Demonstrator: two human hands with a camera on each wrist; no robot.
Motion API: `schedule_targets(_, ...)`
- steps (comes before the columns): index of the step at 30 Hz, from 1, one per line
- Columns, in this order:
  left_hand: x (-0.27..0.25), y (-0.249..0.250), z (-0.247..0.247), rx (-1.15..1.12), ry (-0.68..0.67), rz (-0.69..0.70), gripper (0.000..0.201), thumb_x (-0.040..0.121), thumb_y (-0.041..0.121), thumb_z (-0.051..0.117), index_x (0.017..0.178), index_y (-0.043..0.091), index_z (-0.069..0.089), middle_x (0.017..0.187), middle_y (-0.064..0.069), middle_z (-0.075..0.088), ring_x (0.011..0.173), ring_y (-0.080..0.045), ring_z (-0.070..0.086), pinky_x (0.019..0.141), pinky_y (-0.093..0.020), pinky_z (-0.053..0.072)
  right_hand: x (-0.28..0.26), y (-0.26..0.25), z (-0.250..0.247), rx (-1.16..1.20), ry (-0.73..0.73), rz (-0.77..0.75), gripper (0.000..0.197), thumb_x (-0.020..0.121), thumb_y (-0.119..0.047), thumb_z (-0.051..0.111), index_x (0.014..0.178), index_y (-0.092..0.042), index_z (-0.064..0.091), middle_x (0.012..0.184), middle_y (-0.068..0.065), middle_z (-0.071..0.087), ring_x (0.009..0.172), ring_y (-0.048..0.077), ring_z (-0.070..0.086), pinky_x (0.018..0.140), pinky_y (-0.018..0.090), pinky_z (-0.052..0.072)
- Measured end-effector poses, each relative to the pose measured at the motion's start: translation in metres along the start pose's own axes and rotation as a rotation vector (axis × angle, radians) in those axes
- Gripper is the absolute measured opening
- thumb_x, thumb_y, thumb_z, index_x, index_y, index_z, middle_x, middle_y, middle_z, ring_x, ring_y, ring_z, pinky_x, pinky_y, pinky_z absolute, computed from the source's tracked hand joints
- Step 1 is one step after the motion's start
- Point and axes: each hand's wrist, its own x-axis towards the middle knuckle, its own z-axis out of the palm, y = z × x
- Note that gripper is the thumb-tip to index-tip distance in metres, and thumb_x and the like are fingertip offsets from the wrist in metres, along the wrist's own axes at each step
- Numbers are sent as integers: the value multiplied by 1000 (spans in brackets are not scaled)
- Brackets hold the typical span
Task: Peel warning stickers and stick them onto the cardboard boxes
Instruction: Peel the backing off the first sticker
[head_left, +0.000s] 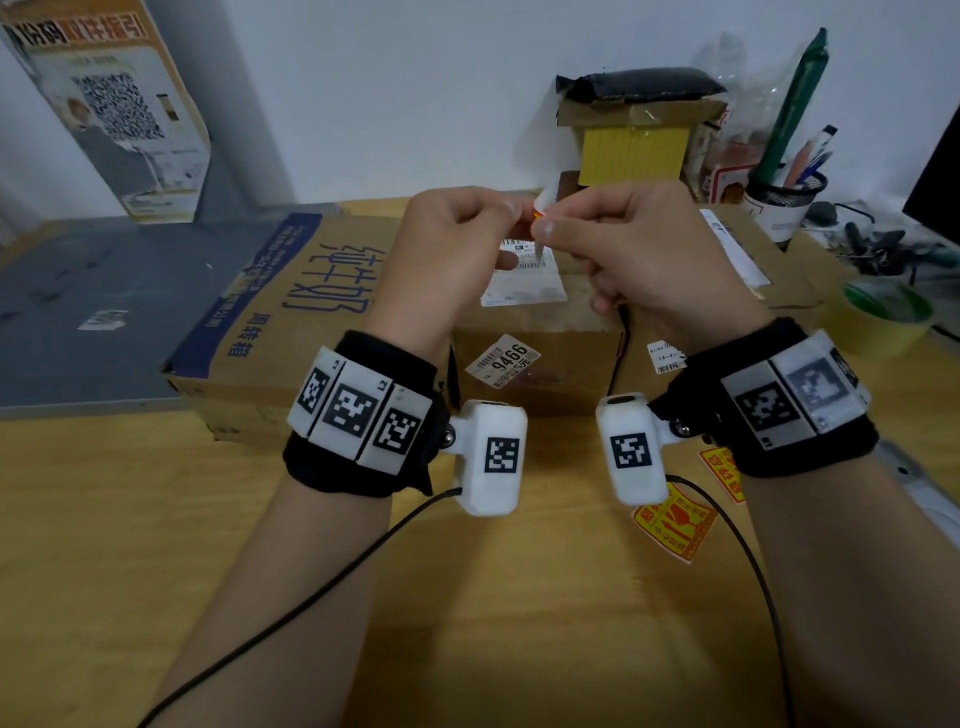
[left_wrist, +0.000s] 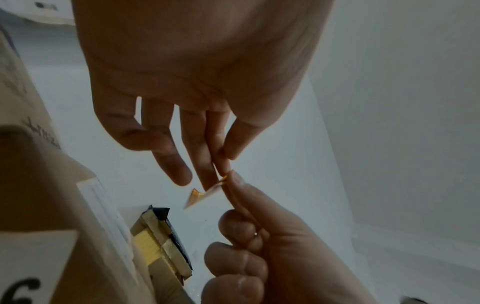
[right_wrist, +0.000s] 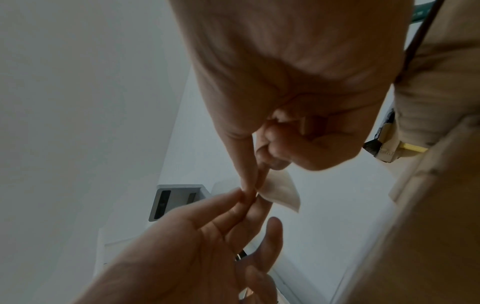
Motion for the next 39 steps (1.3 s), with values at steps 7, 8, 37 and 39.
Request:
schedule_targets(7, -3, 2, 1, -46, -31, 16, 22, 98, 14, 57, 100, 21, 78, 80, 15, 72, 73, 1, 65, 49, -4, 41, -1, -1, 0, -17, -38, -17, 7, 92, -20, 76, 89, -19, 83, 53, -1, 52, 39, 12, 38, 42, 25, 40)
schedule_targets(8, -3, 2, 1, -43, -37, 19, 22, 98, 14, 57, 102, 21, 78, 80, 15, 72, 74, 1, 65, 49, -4, 41, -1, -1, -1, -21, -40, -18, 7, 92, -20, 76, 90, -18, 82, 54, 0, 52, 40, 12, 38, 42, 24, 40)
schedule_targets(37, 0, -5, -3, 8, -30, 78, 17, 91, 9, 67, 103, 16, 78, 77, 10, 73, 59, 8, 60, 49, -6, 41, -1, -2, -3, -71, -25, -52, 6, 88, -24, 80, 84, -21, 83, 53, 6, 53, 39, 16, 39, 42, 26, 38)
schedule_targets(39, 0, -5, -3, 11, -37, 88, 17, 91, 8, 67, 103, 14, 78, 77, 9, 73, 57, 8, 59, 49, -6, 40, 0, -2, -3, -76, -14, -46, 6, 89, -22, 78, 84, -21, 82, 53, 4, 53, 40, 15, 39, 41, 26, 39)
